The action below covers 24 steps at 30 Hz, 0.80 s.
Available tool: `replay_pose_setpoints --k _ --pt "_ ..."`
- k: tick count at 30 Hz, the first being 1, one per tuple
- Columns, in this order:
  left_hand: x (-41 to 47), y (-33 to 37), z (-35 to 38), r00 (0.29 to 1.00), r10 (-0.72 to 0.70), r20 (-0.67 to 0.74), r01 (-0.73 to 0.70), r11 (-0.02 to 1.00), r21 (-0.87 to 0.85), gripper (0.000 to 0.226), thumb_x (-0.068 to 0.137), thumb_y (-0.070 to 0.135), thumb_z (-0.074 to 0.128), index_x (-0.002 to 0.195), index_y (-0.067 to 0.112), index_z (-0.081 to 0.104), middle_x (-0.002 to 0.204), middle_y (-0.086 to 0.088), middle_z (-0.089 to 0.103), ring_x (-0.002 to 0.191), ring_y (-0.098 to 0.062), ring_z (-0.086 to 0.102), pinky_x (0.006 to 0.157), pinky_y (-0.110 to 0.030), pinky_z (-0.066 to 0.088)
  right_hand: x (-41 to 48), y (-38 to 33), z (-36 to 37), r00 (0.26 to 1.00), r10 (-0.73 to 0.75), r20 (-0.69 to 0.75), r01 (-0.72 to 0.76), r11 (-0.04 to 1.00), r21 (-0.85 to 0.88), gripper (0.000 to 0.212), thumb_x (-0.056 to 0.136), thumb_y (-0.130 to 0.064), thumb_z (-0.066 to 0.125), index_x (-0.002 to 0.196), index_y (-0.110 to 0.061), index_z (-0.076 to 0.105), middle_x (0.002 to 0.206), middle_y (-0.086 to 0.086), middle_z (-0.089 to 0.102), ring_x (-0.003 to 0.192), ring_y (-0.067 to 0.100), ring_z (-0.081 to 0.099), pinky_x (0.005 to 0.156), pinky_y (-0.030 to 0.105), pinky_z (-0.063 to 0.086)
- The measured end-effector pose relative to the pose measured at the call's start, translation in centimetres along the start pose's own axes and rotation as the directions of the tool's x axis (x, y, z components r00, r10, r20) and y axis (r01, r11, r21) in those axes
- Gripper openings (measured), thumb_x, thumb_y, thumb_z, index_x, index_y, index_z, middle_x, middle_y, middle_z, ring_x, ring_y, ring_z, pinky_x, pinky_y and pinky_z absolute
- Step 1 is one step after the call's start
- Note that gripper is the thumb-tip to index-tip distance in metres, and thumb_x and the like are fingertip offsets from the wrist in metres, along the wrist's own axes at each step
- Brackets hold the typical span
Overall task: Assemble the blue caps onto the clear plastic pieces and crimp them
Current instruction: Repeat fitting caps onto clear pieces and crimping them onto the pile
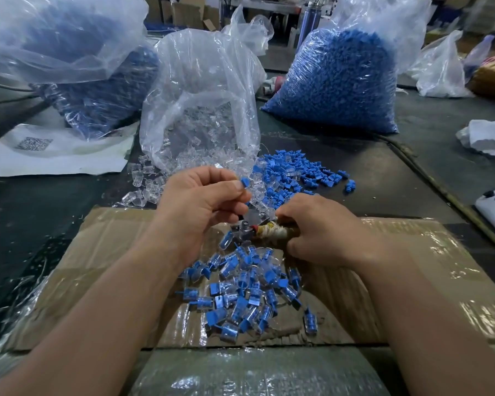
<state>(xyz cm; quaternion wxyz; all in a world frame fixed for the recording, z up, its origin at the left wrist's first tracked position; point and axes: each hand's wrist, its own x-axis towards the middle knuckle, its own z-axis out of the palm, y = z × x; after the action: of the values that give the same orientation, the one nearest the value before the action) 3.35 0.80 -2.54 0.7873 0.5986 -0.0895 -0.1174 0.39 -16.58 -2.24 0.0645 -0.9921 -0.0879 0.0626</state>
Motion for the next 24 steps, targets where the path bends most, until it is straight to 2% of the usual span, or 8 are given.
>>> replay_pose_setpoints --k 4,8,10,14,17,21,24 --pt "0.2 -0.1 0.0 1.000 -0.007 -0.004 0.007 1.000 -0.003 0.006 0.073 0.002 0.061 0.074 0.007 0.058 0.060 -0.006 0.067 0.048 -0.011 0.060 0.042 -0.016 0.047 0.2 0.2 0.3 0.994 0.045 -0.103 -0.043 0.999 0.021 0.010 0.079 -0.015 0.056 0.076 -0.025 0.056 0.085 -0.005 0.051 0.073 0.012 0.046 0.051 0.025 0.028" --pt "0.1 -0.1 -0.1 1.000 0.016 -0.011 -0.016 1.000 -0.025 0.015 0.062 0.009 0.062 0.076 0.006 0.058 0.060 -0.005 0.067 0.049 -0.011 0.061 0.043 -0.016 0.047 0.3 0.7 0.5 0.980 0.095 -0.172 -0.094 0.995 0.016 0.014 0.082 -0.019 0.055 0.076 -0.029 0.049 0.084 -0.006 0.044 0.082 0.013 0.041 0.058 0.026 0.030" --pt "0.1 -0.1 -0.1 0.999 0.026 -0.025 -0.027 0.999 -0.041 0.015 0.063 0.008 0.062 0.077 0.006 0.057 0.061 -0.006 0.068 0.050 -0.011 0.062 0.045 -0.016 0.048 0.1 1.5 0.2 0.960 0.146 -0.240 -0.140 0.989 0.041 0.016 0.085 -0.021 0.053 0.075 -0.029 0.044 0.078 -0.011 0.037 0.077 0.011 0.038 0.055 0.023 0.026" --pt "0.2 -0.2 0.0 0.997 0.057 -0.042 -0.057 0.998 0.008 0.009 0.077 -0.004 0.057 0.078 0.005 0.057 0.061 -0.005 0.068 0.053 -0.012 0.063 0.048 -0.018 0.051 -0.3 2.2 -0.5 0.885 0.260 -0.386 -0.155 0.947 0.282 0.010 0.089 -0.024 0.053 0.080 -0.023 0.048 0.073 -0.010 0.044 0.066 0.013 0.042 0.052 0.026 0.027" --pt "0.1 -0.3 0.2 0.994 0.107 -0.026 -0.105 0.992 0.077 0.013 0.080 -0.007 0.055 0.078 0.006 0.056 0.062 -0.004 0.068 0.055 -0.012 0.064 0.050 -0.019 0.052 -0.6 1.4 -0.6 0.890 0.246 -0.384 -0.075 0.910 0.408 0.015 0.091 -0.027 0.051 0.078 -0.024 0.045 0.070 -0.008 0.049 0.063 0.008 0.043 0.053 0.025 0.031" --pt "0.1 -0.4 0.4 0.988 0.153 -0.031 -0.148 0.981 0.128 0.015 0.081 -0.007 0.055 0.077 0.007 0.056 0.060 -0.001 0.068 0.056 -0.012 0.064 0.051 -0.020 0.053 -0.5 0.2 -0.3 0.930 0.172 -0.324 -0.034 0.921 0.389 0.010 0.090 -0.025 0.052 0.082 -0.022 0.046 0.076 -0.008 0.047 0.068 0.012 0.043 0.057 0.032 0.025" --pt "0.1 -0.4 0.4 0.983 0.175 -0.049 -0.167 0.977 0.130 0.016 0.081 -0.008 0.055 0.077 0.007 0.056 0.058 0.000 0.067 0.054 -0.012 0.063 0.051 -0.020 0.053 -0.3 -0.2 0.0 0.948 0.135 -0.287 -0.024 0.932 0.360 0.006 0.090 -0.024 0.052 0.089 -0.019 0.048 0.083 -0.004 0.049 0.075 0.014 0.044 0.060 0.030 0.026"
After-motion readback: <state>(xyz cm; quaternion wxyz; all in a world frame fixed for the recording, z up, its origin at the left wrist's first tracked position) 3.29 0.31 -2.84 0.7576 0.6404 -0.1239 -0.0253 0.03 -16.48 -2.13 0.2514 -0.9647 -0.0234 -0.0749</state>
